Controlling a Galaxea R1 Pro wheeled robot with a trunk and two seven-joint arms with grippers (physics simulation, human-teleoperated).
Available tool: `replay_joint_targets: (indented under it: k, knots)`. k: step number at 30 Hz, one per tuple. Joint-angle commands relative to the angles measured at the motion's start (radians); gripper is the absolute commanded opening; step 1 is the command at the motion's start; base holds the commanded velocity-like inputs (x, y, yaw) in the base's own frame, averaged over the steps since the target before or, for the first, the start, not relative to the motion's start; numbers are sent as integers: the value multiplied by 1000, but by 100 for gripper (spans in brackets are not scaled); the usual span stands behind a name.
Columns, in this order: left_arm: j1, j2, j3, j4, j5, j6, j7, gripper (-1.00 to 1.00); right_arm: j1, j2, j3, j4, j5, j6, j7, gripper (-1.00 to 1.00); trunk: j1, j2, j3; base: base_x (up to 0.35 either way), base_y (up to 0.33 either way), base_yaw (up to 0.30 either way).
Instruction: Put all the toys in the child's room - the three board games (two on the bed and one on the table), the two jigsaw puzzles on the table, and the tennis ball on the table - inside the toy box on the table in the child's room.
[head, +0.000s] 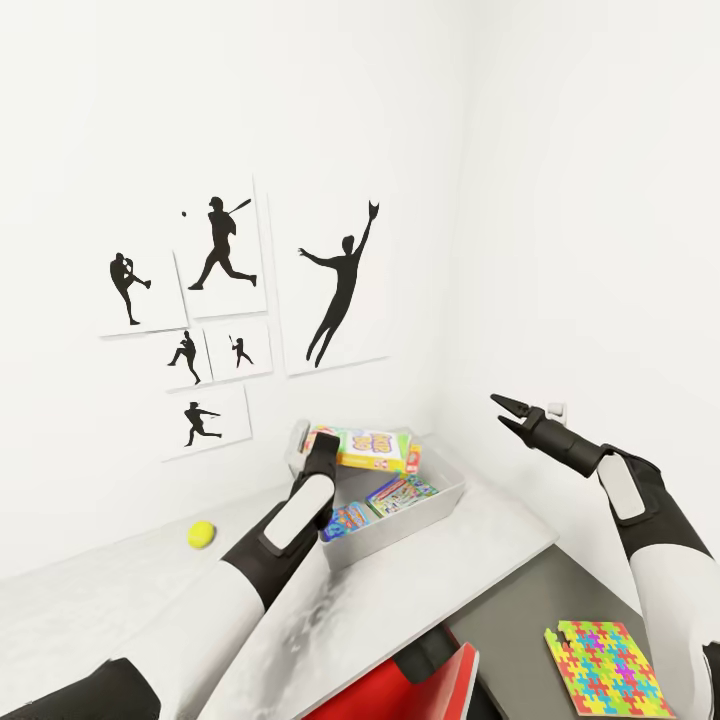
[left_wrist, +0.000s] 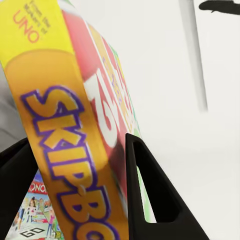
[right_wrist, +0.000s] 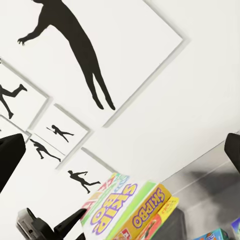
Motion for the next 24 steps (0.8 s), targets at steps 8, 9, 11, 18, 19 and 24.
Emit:
replay_joint_targets:
  k: [8,9,11,18,19,24]
  knots:
    - [-18,0,-3,6,4,-6,2,-100,0,-4,-2,-10,-3,25,0,100,0,-1,0,0,0,0]
    - [-19,0,-3,6,4,-6,2,-100,0,-4,-2,-11,-3,30,0,100,0,-1,0,0,0,0]
    - [-19,0,-3,6,4,-6,2,-100,0,-5,-2,-12,-2,40,-1,100,0,-1,0,0,0,0]
    - [-20,0,-3,6,4,-7,2,-100,0,-7,-2,-14,-1,72,0,100,0,-1,-5,0,0,0]
    - [-20,0,-3,6,4,-7,2,-100,0,-8,-2,-15,-2,75,0,100,0,-1,-6,0,0,0]
    - [-20,0,-3,5,3,-6,2,-100,0,-7,-3,-16,-1,112,0,100,0,-1,-14,0,0,0]
